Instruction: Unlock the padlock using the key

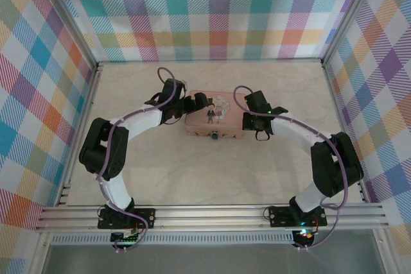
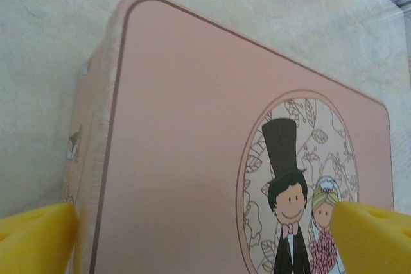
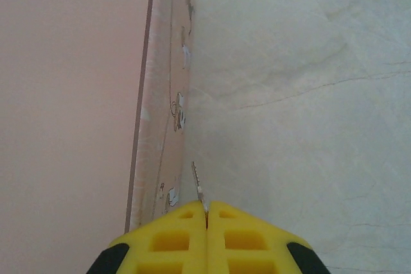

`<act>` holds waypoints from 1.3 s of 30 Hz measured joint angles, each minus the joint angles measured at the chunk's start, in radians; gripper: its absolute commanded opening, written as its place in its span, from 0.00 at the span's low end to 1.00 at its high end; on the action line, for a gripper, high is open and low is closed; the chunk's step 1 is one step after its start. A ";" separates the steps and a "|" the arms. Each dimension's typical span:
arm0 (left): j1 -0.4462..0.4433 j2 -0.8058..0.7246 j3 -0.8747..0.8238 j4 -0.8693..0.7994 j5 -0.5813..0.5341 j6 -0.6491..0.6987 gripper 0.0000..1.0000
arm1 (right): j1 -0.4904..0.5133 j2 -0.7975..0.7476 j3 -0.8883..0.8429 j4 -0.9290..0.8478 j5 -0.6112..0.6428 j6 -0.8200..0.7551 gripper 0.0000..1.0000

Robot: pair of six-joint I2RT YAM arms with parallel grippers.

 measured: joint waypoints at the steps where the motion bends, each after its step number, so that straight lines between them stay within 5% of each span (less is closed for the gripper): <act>1: 0.003 0.013 0.011 0.005 0.003 -0.002 1.00 | 0.006 -0.004 -0.005 0.003 -0.003 0.004 0.00; 12: 0.064 0.026 0.027 0.014 0.000 -0.013 1.00 | 0.061 -0.072 -0.050 -0.003 -0.029 0.035 0.00; 24: 0.114 -0.409 -0.296 0.087 -0.026 -0.024 1.00 | 0.001 -0.145 0.066 -0.086 -0.001 -0.026 0.00; 33: -0.010 -0.554 -0.648 0.304 0.031 -0.009 1.00 | -0.039 0.108 0.411 -0.093 -0.045 -0.104 0.00; 39: -0.107 -0.518 -0.695 0.449 0.047 0.062 1.00 | -0.052 0.341 0.648 -0.136 -0.081 -0.136 0.00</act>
